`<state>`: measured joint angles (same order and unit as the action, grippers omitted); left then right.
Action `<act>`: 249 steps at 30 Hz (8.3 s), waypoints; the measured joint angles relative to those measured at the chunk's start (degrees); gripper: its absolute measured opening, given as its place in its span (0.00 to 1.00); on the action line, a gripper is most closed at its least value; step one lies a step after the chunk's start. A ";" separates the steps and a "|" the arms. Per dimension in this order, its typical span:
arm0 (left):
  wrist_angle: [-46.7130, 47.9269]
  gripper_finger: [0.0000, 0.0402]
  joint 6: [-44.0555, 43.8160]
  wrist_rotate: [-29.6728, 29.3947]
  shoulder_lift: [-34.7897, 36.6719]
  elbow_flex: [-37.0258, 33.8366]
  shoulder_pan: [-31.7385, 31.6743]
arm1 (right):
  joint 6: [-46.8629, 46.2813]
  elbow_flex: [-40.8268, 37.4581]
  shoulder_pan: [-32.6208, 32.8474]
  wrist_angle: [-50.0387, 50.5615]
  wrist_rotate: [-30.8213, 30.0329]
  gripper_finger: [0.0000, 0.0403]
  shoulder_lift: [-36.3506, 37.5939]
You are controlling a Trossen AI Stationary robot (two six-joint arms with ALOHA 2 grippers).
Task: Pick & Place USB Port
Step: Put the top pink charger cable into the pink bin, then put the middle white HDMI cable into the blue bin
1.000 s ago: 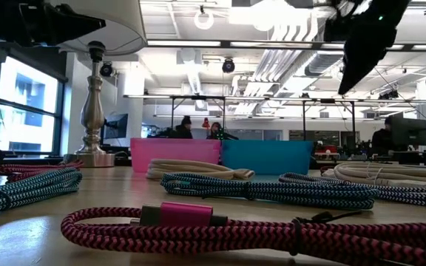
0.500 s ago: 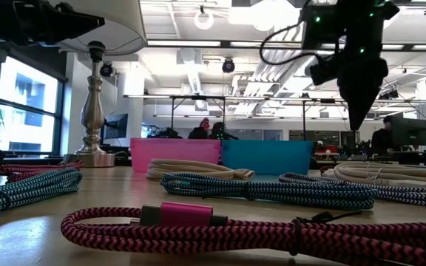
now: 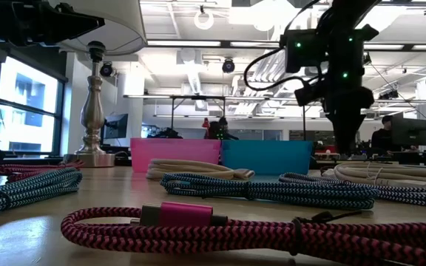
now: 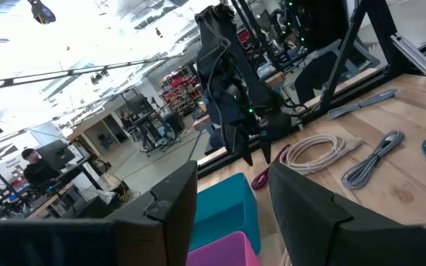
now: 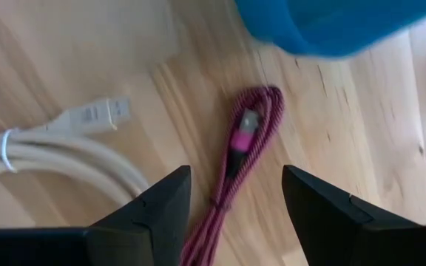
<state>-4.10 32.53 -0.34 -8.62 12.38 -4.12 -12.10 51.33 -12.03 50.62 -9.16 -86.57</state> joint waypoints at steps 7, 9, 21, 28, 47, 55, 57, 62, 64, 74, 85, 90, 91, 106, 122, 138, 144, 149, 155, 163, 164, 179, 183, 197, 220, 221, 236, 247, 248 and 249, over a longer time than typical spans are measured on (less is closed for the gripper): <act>1.05 0.41 0.00 -0.02 0.00 0.00 0.00 | -1.27 0.00 -1.83 0.21 -4.43 0.51 -0.63; 1.27 0.41 0.00 0.00 0.00 -0.02 0.00 | -1.35 -0.19 -3.04 0.08 -4.38 0.51 -0.63; 1.26 0.41 -0.02 -0.02 0.00 -0.02 0.00 | -1.55 -0.61 -5.33 -1.24 0.78 0.51 -0.63; 1.70 0.41 -0.02 -0.02 0.00 -0.02 0.00 | -2.01 -0.61 -5.35 -1.19 0.76 0.51 -0.63; 3.15 0.41 -1.84 5.22 0.00 -0.02 0.02 | -7.59 -0.61 -6.35 -1.19 -0.79 0.51 -0.63; -0.28 0.41 -4.70 4.66 0.04 -0.04 0.02 | -8.48 -0.61 -6.36 -0.91 0.23 0.51 -0.61; -0.24 0.41 -4.96 4.76 0.02 -0.04 0.02 | -8.48 -0.61 -6.36 -0.60 1.76 0.51 -0.61; 0.15 0.41 -5.81 4.79 -0.13 -0.04 0.02 | -8.50 -0.61 -6.36 0.16 2.15 0.51 -1.27; 0.19 0.41 -5.81 4.79 -0.15 -0.04 0.02 | -8.48 -0.61 -6.34 0.16 2.45 0.51 -2.70; 1.24 0.41 -5.84 4.94 -0.15 -0.04 0.02 | -5.67 -0.46 -6.29 -1.81 3.60 0.51 -10.93; 1.25 0.41 -5.84 5.46 -0.15 -0.04 0.00 | -2.79 -0.48 -6.23 -1.86 4.54 0.08 -12.06; 1.22 0.41 -5.84 5.43 -0.15 -0.04 0.01 | -3.58 -0.48 -5.47 -0.56 3.71 0.08 -12.08; 1.21 0.41 -5.84 5.39 -0.15 -0.04 0.01 | -3.04 -0.48 -5.02 -0.26 3.17 0.08 -12.09; 1.14 0.41 -8.98 1.58 -1.72 -0.04 0.01 | -11.06 1.63 3.26 13.29 -5.56 0.08 0.84; -20.77 0.54 -11.41 1.45 -22.94 -0.04 0.00 | 2.19 14.38 17.44 -5.99 -13.44 0.08 13.15; -48.19 0.62 -14.83 9.27 -43.57 2.27 0.02 | 33.01 14.40 17.92 -41.16 0.04 0.08 6.32; -48.30 0.62 -16.55 15.42 -52.59 8.31 0.02 | 40.14 14.40 16.87 -48.31 5.70 0.08 2.83; -48.04 0.62 -16.50 16.11 -59.23 12.71 0.00 | 45.23 14.40 17.63 -49.17 7.30 0.08 2.13; -48.08 0.62 -16.32 14.32 -65.89 17.46 0.00 | 45.64 14.40 18.58 -49.98 7.59 0.08 2.13; -47.65 0.62 -17.69 19.20 -72.38 23.05 0.00 | 45.64 14.40 18.49 -50.06 6.92 0.08 2.15; -47.60 0.62 -17.86 19.69 -72.92 23.48 0.00 | 45.64 14.40 18.49 -50.02 6.52 0.08 2.15; -45.01 0.26 -17.29 23.45 -74.90 27.13 -0.04 | 45.60 14.40 18.56 -50.08 5.72 0.11 2.15; -43.82 0.06 -15.12 24.22 -74.90 27.15 0.00 | 45.54 14.40 18.58 -49.98 5.56 0.22 2.17; -37.50 0.04 -14.37 17.96 -73.46 27.15 -0.07 | 46.85 14.38 22.30 -53.16 -11.65 0.42 2.91; 4.23 0.03 18.73 4.22 -55.15 27.04 -22.87 | 48.03 14.47 23.26 -51.56 -40.74 0.51 3.76; 4.07 0.03 20.59 4.81 -56.19 27.04 -23.64 | 47.93 14.47 23.23 -51.57 -40.55 0.51 3.76; -2.44 0.29 19.42 5.38 -66.23 27.04 -24.74 | 45.37 14.47 23.17 -51.35 -40.32 0.51 3.70; -3.04 0.42 19.23 -1.13 -65.73 27.04 -24.74 | 43.41 14.45 23.17 -48.01 -40.33 0.51 3.68; -3.04 0.42 19.23 -0.38 -65.28 27.04 -24.75 | 43.31 14.45 23.17 -47.67 -40.20 0.51 3.68; -3.06 0.42 19.21 1.57 -64.71 27.04 -24.76 | 42.89 14.45 23.17 -47.04 -39.81 0.51 3.68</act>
<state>-7.16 51.74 1.23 -73.33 39.42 -28.88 30.79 65.78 11.14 3.58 -48.97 -82.89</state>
